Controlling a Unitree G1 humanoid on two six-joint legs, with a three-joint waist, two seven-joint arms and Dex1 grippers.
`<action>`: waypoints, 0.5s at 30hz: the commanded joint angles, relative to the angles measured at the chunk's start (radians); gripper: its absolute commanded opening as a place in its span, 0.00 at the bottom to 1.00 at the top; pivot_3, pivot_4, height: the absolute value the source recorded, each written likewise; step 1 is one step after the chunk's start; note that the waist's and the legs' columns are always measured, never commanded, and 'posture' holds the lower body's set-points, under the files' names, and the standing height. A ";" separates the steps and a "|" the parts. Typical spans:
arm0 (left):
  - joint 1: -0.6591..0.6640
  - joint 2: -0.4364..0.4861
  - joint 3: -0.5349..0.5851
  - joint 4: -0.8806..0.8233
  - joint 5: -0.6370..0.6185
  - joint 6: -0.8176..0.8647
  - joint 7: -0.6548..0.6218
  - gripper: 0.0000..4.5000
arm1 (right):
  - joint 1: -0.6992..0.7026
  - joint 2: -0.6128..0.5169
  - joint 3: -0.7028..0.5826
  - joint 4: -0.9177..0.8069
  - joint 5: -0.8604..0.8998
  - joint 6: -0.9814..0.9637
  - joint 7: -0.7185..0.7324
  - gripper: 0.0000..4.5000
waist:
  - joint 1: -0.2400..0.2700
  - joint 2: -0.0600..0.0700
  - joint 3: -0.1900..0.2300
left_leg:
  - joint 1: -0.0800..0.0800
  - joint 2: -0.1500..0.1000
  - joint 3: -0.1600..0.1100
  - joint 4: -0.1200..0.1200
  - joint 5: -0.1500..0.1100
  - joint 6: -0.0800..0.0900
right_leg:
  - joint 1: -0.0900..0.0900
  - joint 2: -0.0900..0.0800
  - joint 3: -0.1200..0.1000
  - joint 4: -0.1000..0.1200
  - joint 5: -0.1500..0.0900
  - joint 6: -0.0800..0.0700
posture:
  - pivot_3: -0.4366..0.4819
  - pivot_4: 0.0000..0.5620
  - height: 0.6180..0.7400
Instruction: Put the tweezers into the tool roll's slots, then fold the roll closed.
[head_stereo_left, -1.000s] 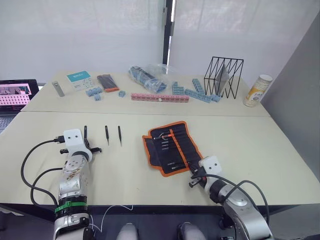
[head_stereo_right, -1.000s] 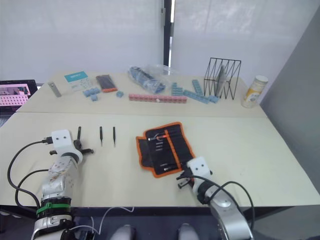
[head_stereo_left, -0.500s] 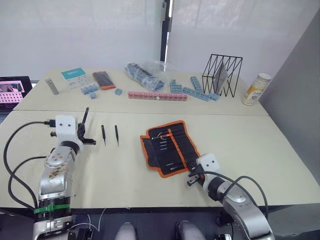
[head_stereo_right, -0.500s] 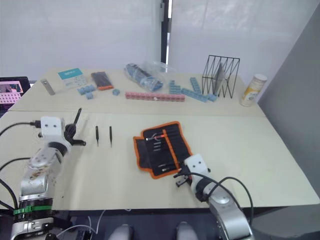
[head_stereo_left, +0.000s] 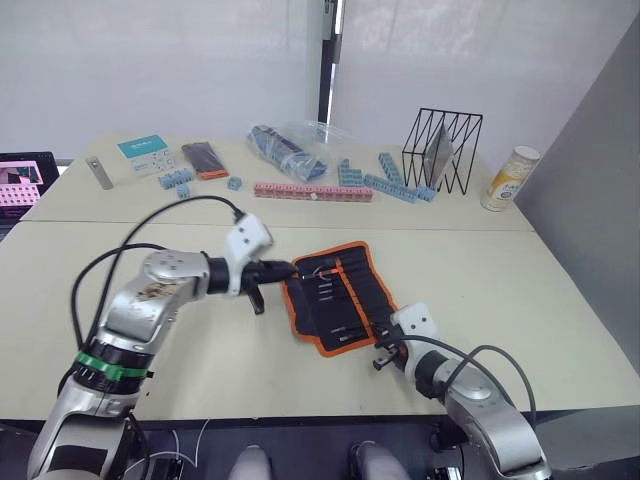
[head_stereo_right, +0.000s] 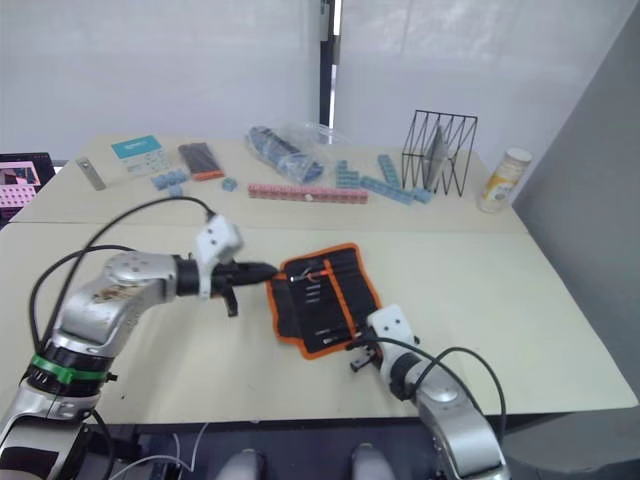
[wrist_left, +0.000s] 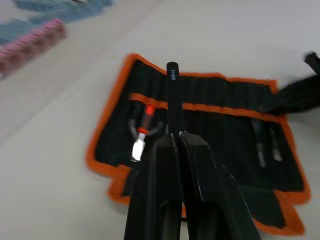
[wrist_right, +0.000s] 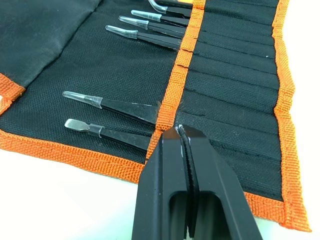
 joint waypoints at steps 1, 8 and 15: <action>-0.052 0.027 -0.057 -0.019 0.039 0.032 -0.043 0.00 | 0.047 -0.002 0.040 0.092 -0.004 0.123 -0.011 0.00 | 0.000 0.000 0.000 | 0.000 0.000 0.000 0.000 0.000 0.000 | 0.000 0.000 0.000 0.000 0.000 0.000 | 0.48 0.27 0.84; -0.133 -0.013 -0.164 0.010 0.116 0.070 -0.048 0.00 | 0.062 0.008 0.040 0.083 0.003 0.119 -0.035 0.00 | 0.004 0.000 0.000 | 0.000 0.000 0.000 0.001 0.000 0.000 | 0.000 0.000 0.000 -0.001 0.000 0.000 | 0.48 0.27 0.84; -0.182 -0.044 -0.236 0.052 0.205 0.118 -0.029 0.00 | 0.068 0.015 0.040 0.074 0.007 0.118 -0.049 0.00 | 0.003 0.000 0.000 | 0.000 0.000 0.000 0.001 0.000 0.000 | 0.000 0.000 0.000 0.000 0.000 0.000 | 0.48 0.27 0.84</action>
